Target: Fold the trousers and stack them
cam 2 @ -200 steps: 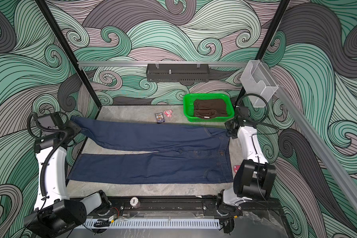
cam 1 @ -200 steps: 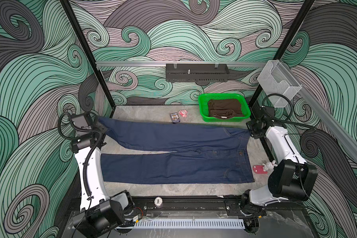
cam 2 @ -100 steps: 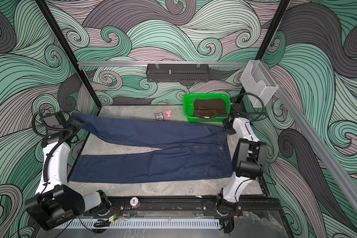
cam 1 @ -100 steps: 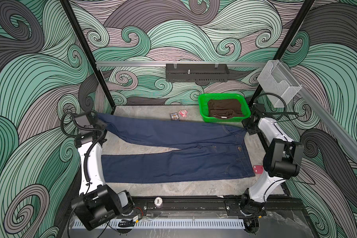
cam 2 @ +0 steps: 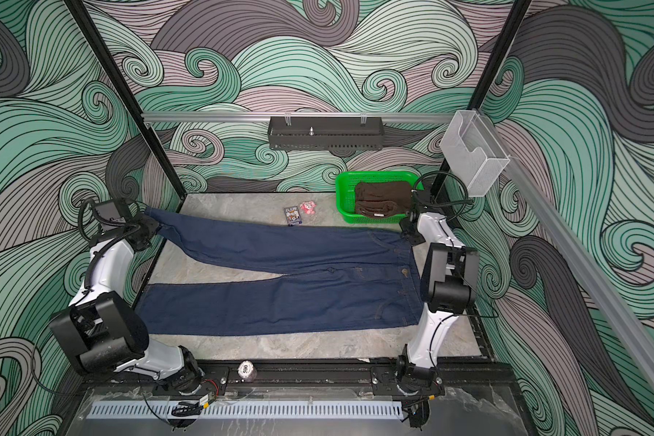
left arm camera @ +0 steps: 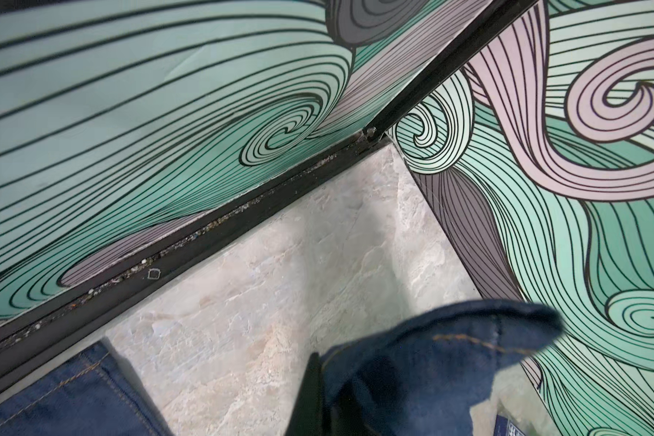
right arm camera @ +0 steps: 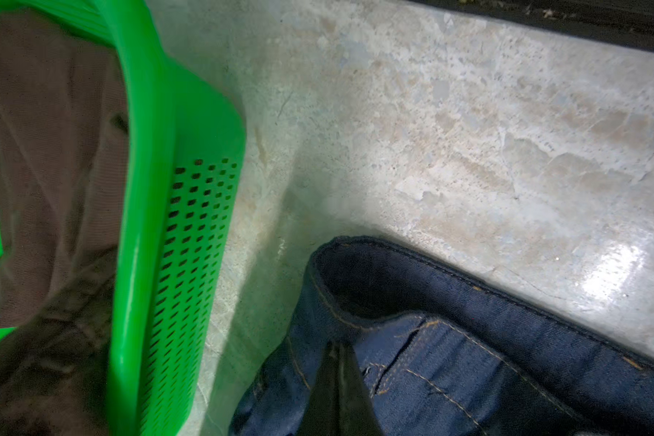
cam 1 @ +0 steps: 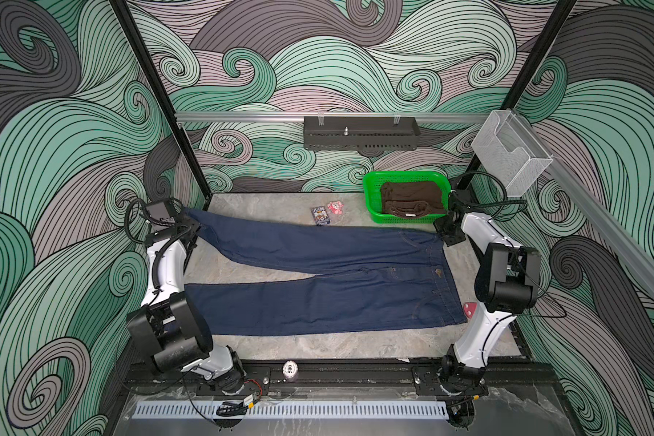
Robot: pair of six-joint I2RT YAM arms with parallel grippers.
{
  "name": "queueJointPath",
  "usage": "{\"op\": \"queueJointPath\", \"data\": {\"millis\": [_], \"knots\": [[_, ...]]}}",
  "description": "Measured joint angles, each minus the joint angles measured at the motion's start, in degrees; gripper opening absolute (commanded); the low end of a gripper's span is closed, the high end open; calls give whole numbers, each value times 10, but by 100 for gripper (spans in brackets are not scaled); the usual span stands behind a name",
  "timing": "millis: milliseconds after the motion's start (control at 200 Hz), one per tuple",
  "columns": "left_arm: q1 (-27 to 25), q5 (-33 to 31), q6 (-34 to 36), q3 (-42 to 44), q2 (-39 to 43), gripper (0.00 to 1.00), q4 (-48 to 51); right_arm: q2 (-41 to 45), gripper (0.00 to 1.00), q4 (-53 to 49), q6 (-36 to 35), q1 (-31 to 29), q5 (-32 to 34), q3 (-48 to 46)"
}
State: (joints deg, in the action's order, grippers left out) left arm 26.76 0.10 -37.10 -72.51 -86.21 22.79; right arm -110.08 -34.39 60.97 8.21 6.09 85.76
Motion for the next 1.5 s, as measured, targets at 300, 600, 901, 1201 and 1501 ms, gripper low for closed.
{"op": "queueJointPath", "data": {"millis": [300,600,901,1201,1501], "knots": [[-28,-32,1,-106,-122,19,6,-25,0,6,12,0,6,9],[-33,-72,-2,-154,-165,66,58,-18,47,29,7,0,-19,-1],[-33,-52,13,-111,-3,68,75,116,62,-1,-42,-9,-40,-58],[-51,102,15,89,122,67,120,196,61,-4,-54,-85,-75,-263],[-53,142,14,249,231,69,155,287,61,1,-42,-87,-82,-453]]}}
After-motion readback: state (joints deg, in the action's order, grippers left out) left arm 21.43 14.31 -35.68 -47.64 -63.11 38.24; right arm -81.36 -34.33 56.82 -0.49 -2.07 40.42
